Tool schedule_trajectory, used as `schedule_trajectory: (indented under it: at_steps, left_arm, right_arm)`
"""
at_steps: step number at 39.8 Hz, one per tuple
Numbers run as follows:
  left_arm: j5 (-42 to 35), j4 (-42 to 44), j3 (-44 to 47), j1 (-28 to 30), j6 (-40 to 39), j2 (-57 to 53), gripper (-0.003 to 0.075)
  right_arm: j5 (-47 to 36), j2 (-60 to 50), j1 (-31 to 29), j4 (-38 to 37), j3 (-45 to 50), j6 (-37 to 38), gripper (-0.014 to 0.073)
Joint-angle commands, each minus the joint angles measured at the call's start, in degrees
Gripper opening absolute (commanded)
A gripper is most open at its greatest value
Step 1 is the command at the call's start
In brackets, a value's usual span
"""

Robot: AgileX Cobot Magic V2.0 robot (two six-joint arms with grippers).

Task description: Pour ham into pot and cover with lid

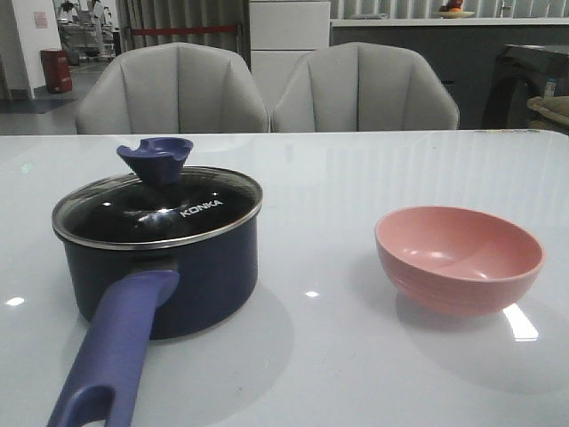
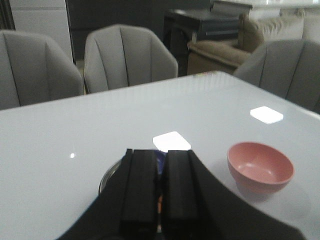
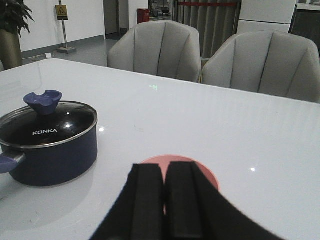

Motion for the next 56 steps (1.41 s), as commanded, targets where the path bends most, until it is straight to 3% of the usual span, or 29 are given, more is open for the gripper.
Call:
schedule_trajectory:
  at_steps: [1,14,21,26,42,48,56]
  left_arm:
    - [-10.76,-0.91,1.89,-0.13,-0.19,-2.2,0.0113]
    - [-12.25,-0.98,8.81,-0.13,-0.19,-3.08,0.0113]
    - [-12.12,3.63,10.28,-0.13,-0.19,-3.08,0.0113]
    - [-16.56,5.87,13.78,0.5,-0.19,-3.44,0.0113]
    - [-20.33,6.32,26.24,23.83,-0.66,-14.03,0.0113]
    - [-22.94,6.32,29.66,27.36,-2.31,-16.66,0.0113]
    - [-22.9,7.25,31.36,27.27,-2.31,-16.65,0.0113]
  right_arm:
    - [-4.69,0.51,0.02,0.33,-1.36,-0.51,0.0151]
    - [-4.69,0.51,0.02,0.33,-1.36,-0.51,0.0151]
    - [-4.69,0.51,0.02,0.33,-1.36,-0.51,0.0151]
    - [-4.69,0.51,0.02,0.33,-1.36,-0.51,0.0151]
    - [-4.69,0.51,0.02,0.33,-1.36,-0.51,0.0151]
    - [-4.69,0.51,0.02,0.33,-1.36,-0.51,0.0151]
    - [-4.63,0.51,0.02,0.33,-1.36,-0.51,0.0151]
